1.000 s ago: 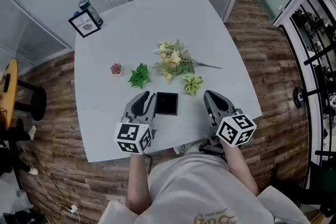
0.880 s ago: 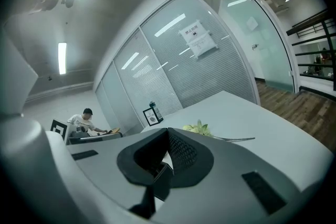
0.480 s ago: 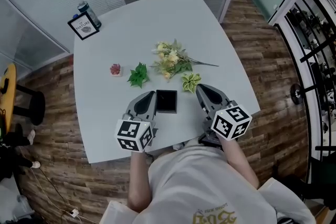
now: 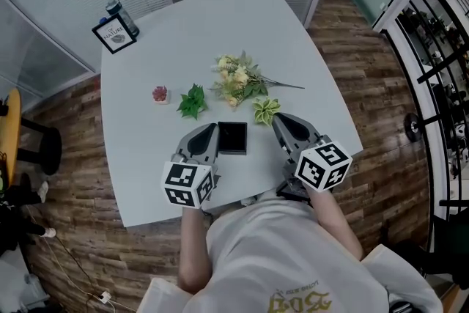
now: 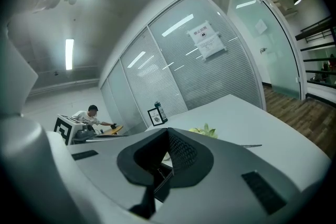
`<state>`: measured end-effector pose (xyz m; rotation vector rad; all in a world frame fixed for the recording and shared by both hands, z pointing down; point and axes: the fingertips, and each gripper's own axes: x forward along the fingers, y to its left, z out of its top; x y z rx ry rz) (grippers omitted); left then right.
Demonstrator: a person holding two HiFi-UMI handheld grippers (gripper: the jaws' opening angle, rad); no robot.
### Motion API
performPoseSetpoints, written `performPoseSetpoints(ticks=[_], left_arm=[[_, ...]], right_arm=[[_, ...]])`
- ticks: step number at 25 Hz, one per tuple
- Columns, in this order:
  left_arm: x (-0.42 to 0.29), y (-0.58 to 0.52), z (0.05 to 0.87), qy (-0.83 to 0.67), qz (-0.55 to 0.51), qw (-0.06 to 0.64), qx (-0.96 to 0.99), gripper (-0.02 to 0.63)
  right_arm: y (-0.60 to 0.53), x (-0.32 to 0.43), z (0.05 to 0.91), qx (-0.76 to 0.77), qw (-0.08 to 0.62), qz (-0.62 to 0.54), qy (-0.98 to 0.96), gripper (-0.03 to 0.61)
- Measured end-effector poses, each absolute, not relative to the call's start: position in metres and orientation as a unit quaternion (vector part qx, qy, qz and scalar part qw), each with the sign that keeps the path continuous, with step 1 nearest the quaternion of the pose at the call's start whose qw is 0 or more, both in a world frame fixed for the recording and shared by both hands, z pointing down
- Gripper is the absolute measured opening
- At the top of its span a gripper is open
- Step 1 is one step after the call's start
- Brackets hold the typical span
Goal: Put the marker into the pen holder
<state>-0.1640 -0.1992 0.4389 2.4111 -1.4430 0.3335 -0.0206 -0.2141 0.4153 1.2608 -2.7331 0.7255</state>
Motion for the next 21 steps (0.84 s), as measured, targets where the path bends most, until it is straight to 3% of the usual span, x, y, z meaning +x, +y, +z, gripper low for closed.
performPoseSetpoints(ticks=[21], left_arm=[[-0.160,-0.195,0.442,-0.502,0.128,0.152,0.842,0.012]], right_arm=[[-0.208,-0.003,0.423,0.420,0.022,0.247,-0.873,0.015]])
